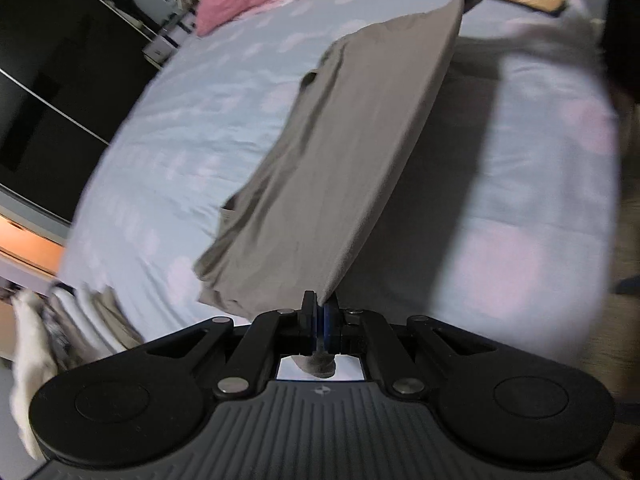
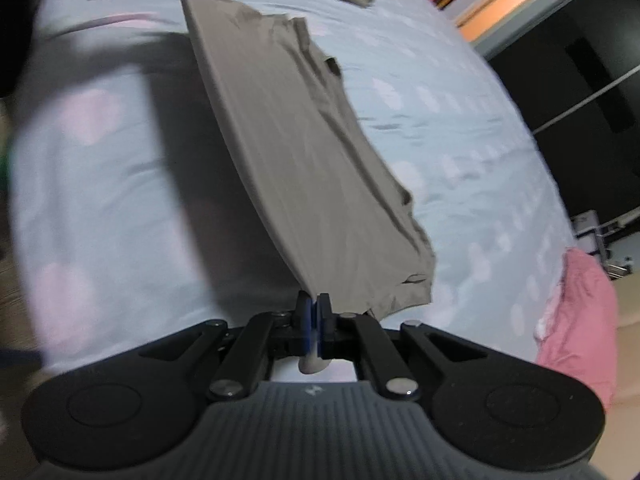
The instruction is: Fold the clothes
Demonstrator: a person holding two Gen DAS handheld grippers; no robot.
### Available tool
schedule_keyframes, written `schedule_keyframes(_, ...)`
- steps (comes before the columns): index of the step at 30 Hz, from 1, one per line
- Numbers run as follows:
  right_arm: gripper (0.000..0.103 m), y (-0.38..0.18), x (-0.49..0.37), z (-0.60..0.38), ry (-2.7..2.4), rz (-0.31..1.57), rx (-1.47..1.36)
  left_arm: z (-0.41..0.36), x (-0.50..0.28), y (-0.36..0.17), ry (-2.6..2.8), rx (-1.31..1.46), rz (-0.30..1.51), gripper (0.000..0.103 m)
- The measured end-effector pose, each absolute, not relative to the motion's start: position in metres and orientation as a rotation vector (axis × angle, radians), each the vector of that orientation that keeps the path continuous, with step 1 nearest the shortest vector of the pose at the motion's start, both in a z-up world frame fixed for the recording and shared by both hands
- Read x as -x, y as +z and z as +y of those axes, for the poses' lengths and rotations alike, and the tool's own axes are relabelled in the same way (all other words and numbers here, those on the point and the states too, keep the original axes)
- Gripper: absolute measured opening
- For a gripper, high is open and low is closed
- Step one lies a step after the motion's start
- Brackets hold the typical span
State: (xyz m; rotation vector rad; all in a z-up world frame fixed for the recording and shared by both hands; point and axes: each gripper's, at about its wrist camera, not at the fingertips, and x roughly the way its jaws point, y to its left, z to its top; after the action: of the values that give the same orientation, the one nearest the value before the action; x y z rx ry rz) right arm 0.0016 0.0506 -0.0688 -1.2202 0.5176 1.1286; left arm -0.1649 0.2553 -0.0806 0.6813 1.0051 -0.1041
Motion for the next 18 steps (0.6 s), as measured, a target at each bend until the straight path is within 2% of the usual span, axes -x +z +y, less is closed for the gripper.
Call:
schedule_keyframes(8,0.003,-0.104,0.048,0.035,1.25,0.648,1.283,0.245,0.184,-0.111,-0.186,-0.613,1.139,0.002)
schedule_keyframes(11,0.005,-0.112,0.056,0.029,1.254,0.67,1.28,0.25,0.184,-0.112,-0.196,-0.559,1.177,0.011)
schedule_keyframes(12,0.006,-0.11,0.056,0.028,1.262,0.678,1.274,0.252,0.186,-0.107,-0.19,-0.544,1.166,0.018)
schedule_keyframes(15,0.016,-0.093,0.051,0.02,1.272,0.676,1.196,0.262,0.193,-0.085,-0.181,-0.465,1.123,0.031)
schedule_keyframes(18,0.022,-0.073,0.035,0.016,1.249,0.679,1.048,0.274,0.181,-0.068,-0.16,-0.391,1.075,0.031)
